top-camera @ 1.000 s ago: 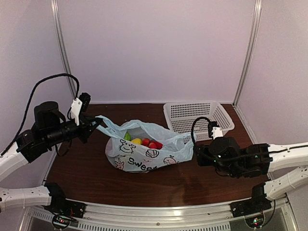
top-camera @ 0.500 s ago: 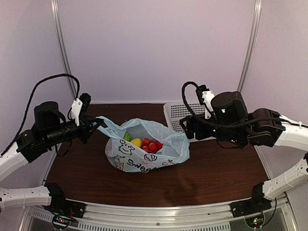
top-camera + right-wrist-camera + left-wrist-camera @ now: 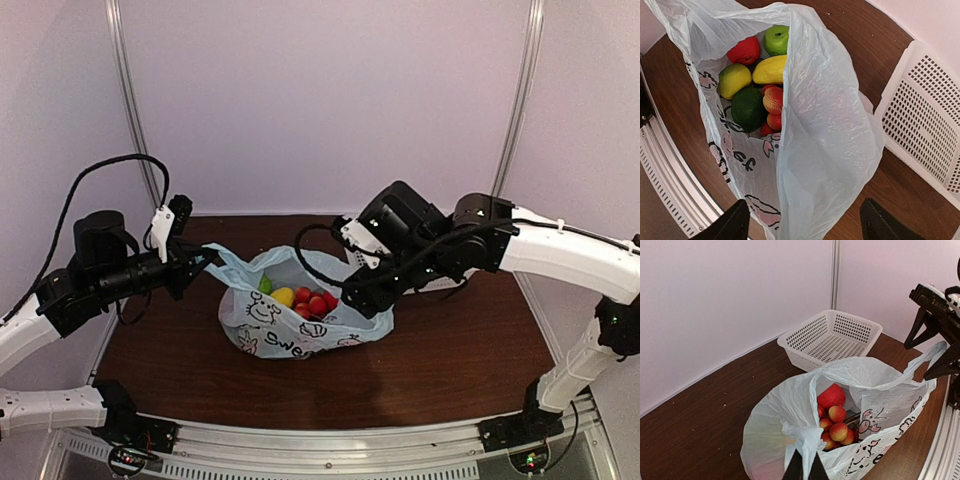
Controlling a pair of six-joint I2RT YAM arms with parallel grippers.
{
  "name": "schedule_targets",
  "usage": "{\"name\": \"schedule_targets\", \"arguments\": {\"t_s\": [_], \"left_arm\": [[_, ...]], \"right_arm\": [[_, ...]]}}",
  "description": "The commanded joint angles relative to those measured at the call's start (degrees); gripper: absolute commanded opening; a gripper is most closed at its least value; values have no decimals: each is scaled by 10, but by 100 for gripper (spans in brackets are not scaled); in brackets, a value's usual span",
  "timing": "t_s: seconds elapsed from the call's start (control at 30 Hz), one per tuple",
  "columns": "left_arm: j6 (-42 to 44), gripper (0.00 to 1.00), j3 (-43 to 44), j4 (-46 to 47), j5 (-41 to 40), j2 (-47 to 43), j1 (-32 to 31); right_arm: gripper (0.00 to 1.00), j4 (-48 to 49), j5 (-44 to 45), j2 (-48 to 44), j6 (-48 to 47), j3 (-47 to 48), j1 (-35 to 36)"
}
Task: Untie the knot of the plastic bag and take out the fruit
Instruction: Adjust the bag opening on the takeout bag.
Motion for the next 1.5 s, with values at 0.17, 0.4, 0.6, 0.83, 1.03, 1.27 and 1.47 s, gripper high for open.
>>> {"name": "schedule_targets", "arguments": {"t_s": [0.17, 0.4, 0.6, 0.83, 1.03, 1.27, 1.47], "left_arm": [[3, 0, -4, 23, 5, 1, 3], [1, 0, -6, 21, -24, -12, 3], [2, 0, -7, 20, -33, -15, 3], [1, 0, -7, 21, -24, -9, 3], [-1, 0, -10, 28, 0, -10, 3], [-1, 0, -9, 34, 17, -7, 3], [-1, 0, -10, 34, 18, -5, 3]], "right_arm": [[21, -24, 10, 13, -14, 34, -5], [0, 25, 146, -65, 77, -15, -16], [0, 87, 217, -147, 172, -153, -31], [0, 148, 213, -171, 251, -272, -44], [26, 125, 217, -180, 222, -246, -45], [70, 131, 143, -184, 92, -109, -17], [64, 175, 110, -103, 59, -28, 46]]}}
